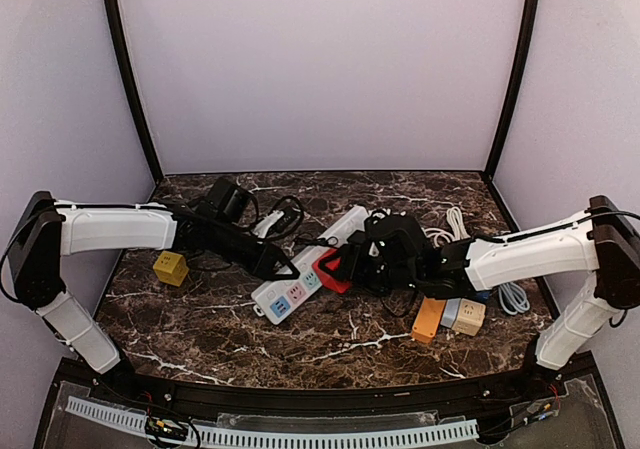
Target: Pull the plug off the socket
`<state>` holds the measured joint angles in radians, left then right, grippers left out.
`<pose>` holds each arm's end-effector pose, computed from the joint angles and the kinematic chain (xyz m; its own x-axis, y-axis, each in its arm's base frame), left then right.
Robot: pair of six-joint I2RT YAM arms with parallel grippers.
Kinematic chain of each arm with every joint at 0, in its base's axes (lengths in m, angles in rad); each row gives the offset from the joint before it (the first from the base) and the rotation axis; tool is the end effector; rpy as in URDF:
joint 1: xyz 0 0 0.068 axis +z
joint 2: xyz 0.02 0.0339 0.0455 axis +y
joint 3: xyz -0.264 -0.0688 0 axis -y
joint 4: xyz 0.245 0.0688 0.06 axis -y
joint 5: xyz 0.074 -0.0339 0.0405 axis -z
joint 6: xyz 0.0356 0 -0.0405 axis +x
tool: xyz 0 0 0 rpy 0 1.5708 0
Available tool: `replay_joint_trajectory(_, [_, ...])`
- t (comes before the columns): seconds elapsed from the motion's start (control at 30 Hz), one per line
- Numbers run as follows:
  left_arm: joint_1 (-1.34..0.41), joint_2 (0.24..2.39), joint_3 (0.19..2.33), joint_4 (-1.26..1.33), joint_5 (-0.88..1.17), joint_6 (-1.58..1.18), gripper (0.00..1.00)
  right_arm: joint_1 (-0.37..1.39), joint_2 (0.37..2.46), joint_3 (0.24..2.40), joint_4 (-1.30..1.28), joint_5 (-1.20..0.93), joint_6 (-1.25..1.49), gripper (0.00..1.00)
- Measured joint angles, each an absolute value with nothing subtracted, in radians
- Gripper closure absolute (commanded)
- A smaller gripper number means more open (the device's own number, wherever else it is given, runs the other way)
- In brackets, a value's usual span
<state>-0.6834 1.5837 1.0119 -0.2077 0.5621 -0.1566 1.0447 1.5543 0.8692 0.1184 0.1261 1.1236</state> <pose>0.2485 -0.2268 0.2222 -0.6676 0.3734 -0.6441 0.7331 0.4809 -0.4810 0.1724 0.2879 0.2102 -0.8421 0.3312 -0.4257 -0.1049 0.6737 0.7315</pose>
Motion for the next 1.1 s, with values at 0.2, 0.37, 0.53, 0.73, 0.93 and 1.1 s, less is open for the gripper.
replay_joint_trajectory(0.2, [-0.687,1.588,1.013,-0.236,0.507,-0.152,0.99,1.076,1.569,0.881,0.106,0.174,1.155,1.00])
replay_joint_trajectory(0.37, [-0.669,1.608,1.013,-0.274,0.424,-0.155,0.99,1.096,1.573,0.886,0.094,0.200,1.179,1.00])
replay_joint_trajectory(0.53, [-0.664,1.623,1.013,-0.297,0.398,-0.159,0.99,1.098,1.573,0.886,0.083,0.210,1.188,1.00])
replay_joint_trajectory(0.73, [-0.664,1.623,1.013,-0.296,0.400,-0.159,0.99,1.098,1.573,0.886,0.077,0.218,1.188,1.00])
replay_joint_trajectory(0.93, [-0.664,1.633,1.014,-0.297,0.398,-0.160,0.75,1.098,1.562,0.882,0.075,0.233,1.179,1.00])
replay_joint_trajectory(1.1, [-0.665,1.641,1.017,-0.291,0.387,-0.149,0.27,1.096,1.501,0.845,0.078,0.245,1.153,1.00])
